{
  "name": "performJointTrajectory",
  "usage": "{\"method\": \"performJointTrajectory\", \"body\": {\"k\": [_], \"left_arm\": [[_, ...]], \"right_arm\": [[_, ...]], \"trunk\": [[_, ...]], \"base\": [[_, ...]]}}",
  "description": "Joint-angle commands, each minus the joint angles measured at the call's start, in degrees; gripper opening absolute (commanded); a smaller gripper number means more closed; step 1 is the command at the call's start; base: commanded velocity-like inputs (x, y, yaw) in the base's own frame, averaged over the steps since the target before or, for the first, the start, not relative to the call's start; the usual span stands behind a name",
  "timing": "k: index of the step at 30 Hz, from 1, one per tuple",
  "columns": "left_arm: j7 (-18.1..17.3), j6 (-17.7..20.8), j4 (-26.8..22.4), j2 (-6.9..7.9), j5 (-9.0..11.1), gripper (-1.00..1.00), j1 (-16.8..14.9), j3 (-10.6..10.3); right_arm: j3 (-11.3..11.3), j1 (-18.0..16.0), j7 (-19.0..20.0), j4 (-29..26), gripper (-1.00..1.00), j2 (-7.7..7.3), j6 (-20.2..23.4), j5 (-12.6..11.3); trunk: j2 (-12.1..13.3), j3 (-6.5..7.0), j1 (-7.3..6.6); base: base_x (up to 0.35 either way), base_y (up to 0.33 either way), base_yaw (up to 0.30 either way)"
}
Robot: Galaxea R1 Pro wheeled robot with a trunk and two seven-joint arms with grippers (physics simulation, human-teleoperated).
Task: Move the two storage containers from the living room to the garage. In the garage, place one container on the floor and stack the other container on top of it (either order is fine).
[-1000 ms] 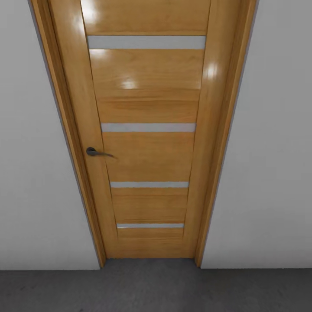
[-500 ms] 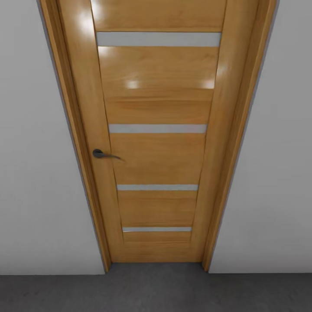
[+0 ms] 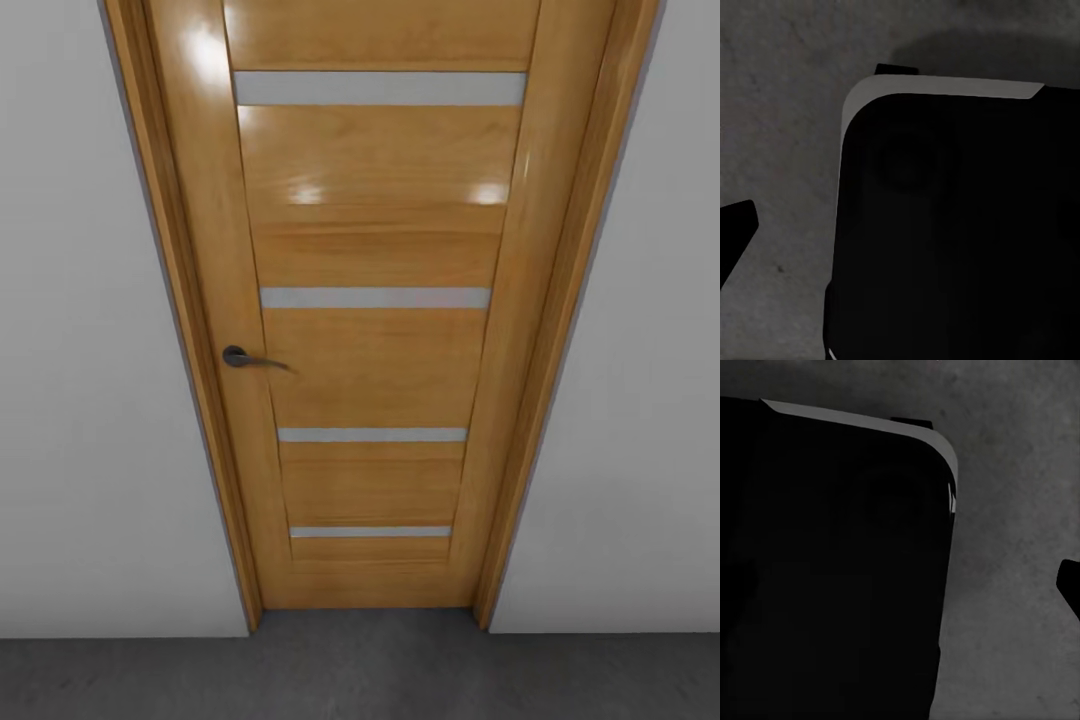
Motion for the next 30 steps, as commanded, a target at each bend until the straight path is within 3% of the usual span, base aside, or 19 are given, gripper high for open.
{"method": "performJointTrajectory", "body": {"k": [1,22,25,30], "left_arm": [[0.0,-0.1,0.0,-0.01,0.5,1.0,0.0,0.0],[0.1,-0.1,-0.2,0.1,0.6,1.0,0.0,0.1],[0.1,-0.1,-0.3,0.0,0.6,1.0,0.0,0.1],[0.1,-0.1,-0.3,0.0,0.6,1.0,0.0,0.1]], "right_arm": [[0.4,0.0,0.0,0.1,1.0,-0.01,-0.2,0.1],[0.2,0.0,0.0,0.1,1.0,-0.08,-0.2,0.1],[0.1,0.0,-0.3,-1.4,1.0,-0.22,0.2,0.3],[0.0,0.0,-1.4,-8.2,1.0,-1.89,1.5,0.2]], "trunk": [[0.0,-0.04,0.0],[0.0,-0.04,0.0],[0.0,-0.04,0.0],[0.0,-0.04,0.0]], "base": [[0.037,0.003,0.0],[0.058,0.0,0.0],[0.0,0.0,0.0],[0.0,0.0,0.0]]}}
